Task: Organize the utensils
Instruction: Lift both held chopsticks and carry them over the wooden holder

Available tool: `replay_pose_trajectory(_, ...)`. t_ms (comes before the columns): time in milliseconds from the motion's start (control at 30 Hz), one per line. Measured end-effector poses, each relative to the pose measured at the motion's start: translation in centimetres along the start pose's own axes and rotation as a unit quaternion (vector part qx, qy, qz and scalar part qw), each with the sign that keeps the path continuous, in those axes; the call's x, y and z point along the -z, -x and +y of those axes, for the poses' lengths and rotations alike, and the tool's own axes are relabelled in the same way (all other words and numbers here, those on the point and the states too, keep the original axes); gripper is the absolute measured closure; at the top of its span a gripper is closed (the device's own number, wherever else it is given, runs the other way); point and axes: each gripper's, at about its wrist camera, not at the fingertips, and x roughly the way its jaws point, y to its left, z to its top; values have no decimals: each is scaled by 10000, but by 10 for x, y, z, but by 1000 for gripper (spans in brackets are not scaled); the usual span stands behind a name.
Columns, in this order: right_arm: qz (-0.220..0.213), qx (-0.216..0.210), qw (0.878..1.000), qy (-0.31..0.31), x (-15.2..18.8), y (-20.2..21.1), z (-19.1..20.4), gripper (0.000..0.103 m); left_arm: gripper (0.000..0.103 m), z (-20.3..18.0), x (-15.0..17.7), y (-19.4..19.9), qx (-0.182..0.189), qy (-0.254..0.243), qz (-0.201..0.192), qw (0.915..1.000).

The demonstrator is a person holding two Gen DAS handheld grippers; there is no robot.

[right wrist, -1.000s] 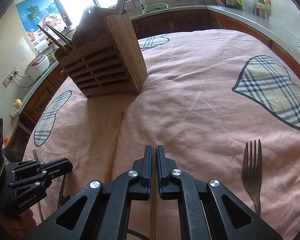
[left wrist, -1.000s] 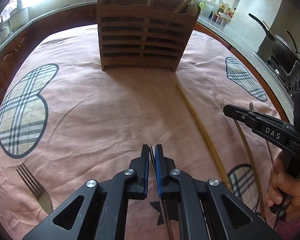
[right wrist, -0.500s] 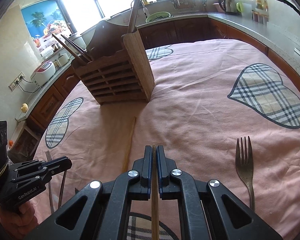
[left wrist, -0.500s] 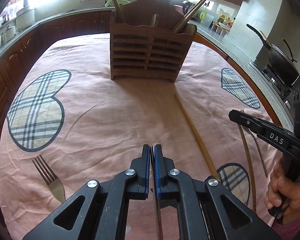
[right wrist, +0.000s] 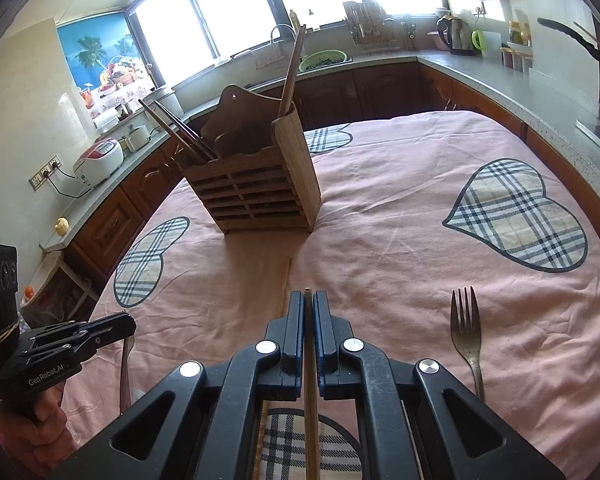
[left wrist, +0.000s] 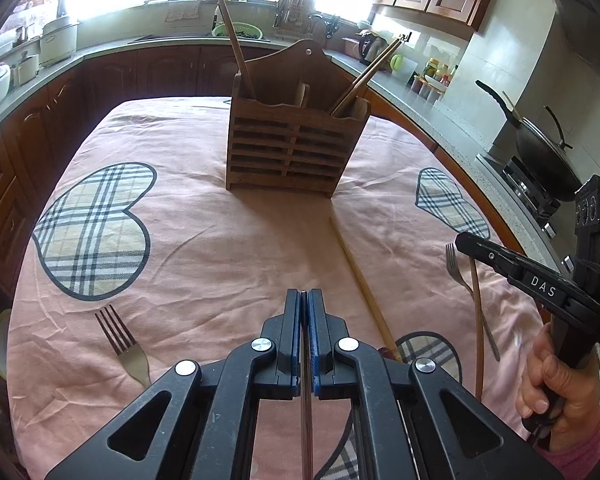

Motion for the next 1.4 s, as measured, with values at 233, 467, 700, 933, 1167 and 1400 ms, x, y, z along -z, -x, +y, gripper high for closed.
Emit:
replay_pose_trajectory(233,-184,-47,9998,83,-4,18,9,99,101,-4,0,27,12,-71,-212,9997)
replay_pose_trajectory(467,-372,-73,9992,132,-7,37,14,99,101,-9,2,53,56,-127,-423,9990)
replay_pose_trajectory(700,-555,-85,9982,194,-9,54,19,99,101,-9,4,75,75,-190,-623,9979)
replay_pose_trajectory(933,-717,-101,9970,279,-12,67,27,99,101,-6,6,94,91,-190,-797,9966)
replay_pose_trajectory(1167,-931,-90,9951,328,-19,80,34,99,101,5,1,112,56,-83,-1087,9940)
replay_pose_trajectory(1400,-1246,-72,9917,312,-37,92,36,99,101,19,-10,124,56,86,-1420,9898)
